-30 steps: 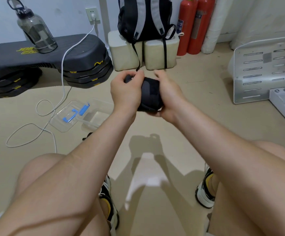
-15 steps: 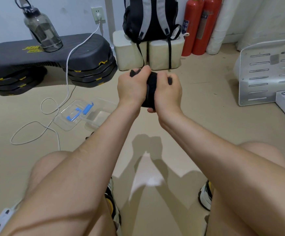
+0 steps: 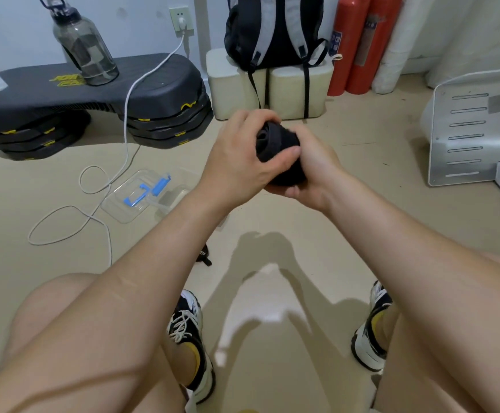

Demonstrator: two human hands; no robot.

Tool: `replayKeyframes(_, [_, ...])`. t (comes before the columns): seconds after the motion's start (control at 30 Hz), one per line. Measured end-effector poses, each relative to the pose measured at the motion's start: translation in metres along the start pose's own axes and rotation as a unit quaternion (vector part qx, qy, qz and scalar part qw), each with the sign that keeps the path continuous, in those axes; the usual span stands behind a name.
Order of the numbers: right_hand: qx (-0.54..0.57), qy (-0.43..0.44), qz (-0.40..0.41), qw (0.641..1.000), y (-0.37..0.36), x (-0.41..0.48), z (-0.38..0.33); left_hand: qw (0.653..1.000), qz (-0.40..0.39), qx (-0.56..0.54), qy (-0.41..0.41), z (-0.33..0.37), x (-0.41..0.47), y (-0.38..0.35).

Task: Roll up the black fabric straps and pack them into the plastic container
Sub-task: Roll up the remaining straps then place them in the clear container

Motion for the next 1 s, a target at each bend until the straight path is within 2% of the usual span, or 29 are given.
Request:
replayKeyframes(0.1, [-0.129,0.039,0.032,0.990,0.001,-0.004,0.005,0.981,-0.129,-0.106,0.095,-0.008,-0.011,0.009])
replayKeyframes(0.13, [-0.168,0.037,0.034,0.985,-0.001,-0.005,0.010,0.976,-0.147,-0.113,0.116,-0.011,-0.015,0.013])
replayKeyframes(0.2, [-0.231,0.014,0.015,0.973,-0.005,-0.007,0.020,0.982,-0.136,-0.059,0.116,-0.015,-0.026,0.018])
replayKeyframes(0.27, [-0.327,0.012,-0.028,0.944,-0.009,-0.009,0.028,0.986,-0.131,0.059,0.082,-0.018,-0.038,0.021])
replayKeyframes(0.33, [-0.450,0.027,-0.079,0.889,-0.013,-0.012,0.037,0.966,-0.173,0.188,0.035,-0.024,-0.055,0.017])
replayKeyframes(0.4, [-0.584,0.045,-0.124,0.801,-0.015,-0.015,0.048,0.931,-0.236,0.277,0.010,-0.039,-0.075,0.010])
replayKeyframes(0.5, [-0.711,0.039,-0.192,0.675,-0.020,-0.020,0.062,0.896,-0.301,0.325,0.005,-0.069,-0.096,-0.004])
replayKeyframes(0.57, [-0.739,0.017,-0.222,0.635,-0.022,-0.017,0.069,0.891,-0.325,0.315,0.038,-0.089,-0.103,-0.018])
replayKeyframes(0.6, [-0.739,0.007,-0.234,0.631,-0.023,-0.013,0.072,0.889,-0.337,0.305,0.062,-0.098,-0.105,-0.027])
replayKeyframes(0.63, [-0.729,0.002,-0.243,0.639,-0.025,-0.006,0.077,0.885,-0.348,0.297,0.083,-0.107,-0.106,-0.039])
replayKeyframes(0.67, [-0.707,0.000,-0.245,0.663,-0.025,0.006,0.083,0.881,-0.360,0.290,0.103,-0.117,-0.108,-0.054])
replayKeyframes(0.77, [-0.568,-0.034,-0.187,0.801,-0.016,0.037,0.107,0.869,-0.387,0.280,0.133,-0.140,-0.124,-0.091])
replayKeyframes(0.83, [-0.471,-0.087,-0.126,0.869,-0.002,0.063,0.134,0.865,-0.386,0.283,0.147,-0.165,-0.134,-0.115])
replayKeyframes(0.9, [-0.426,-0.110,-0.084,0.894,0.012,0.086,0.163,0.865,-0.380,0.283,0.165,-0.189,-0.143,-0.136])
replayKeyframes(1.0, [-0.392,-0.131,-0.047,0.909,0.027,0.120,0.202,0.858,-0.382,0.280,0.202,-0.226,-0.149,-0.165])
Point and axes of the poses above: each hand's wrist, its own x-axis towards the middle knuckle, its own y-axis out of the back of the hand, z = x × y, the point moved 3 cm from there along x, towards the middle knuckle, and after that the axes turned 8 degrees about x, right-handed, at the moved point
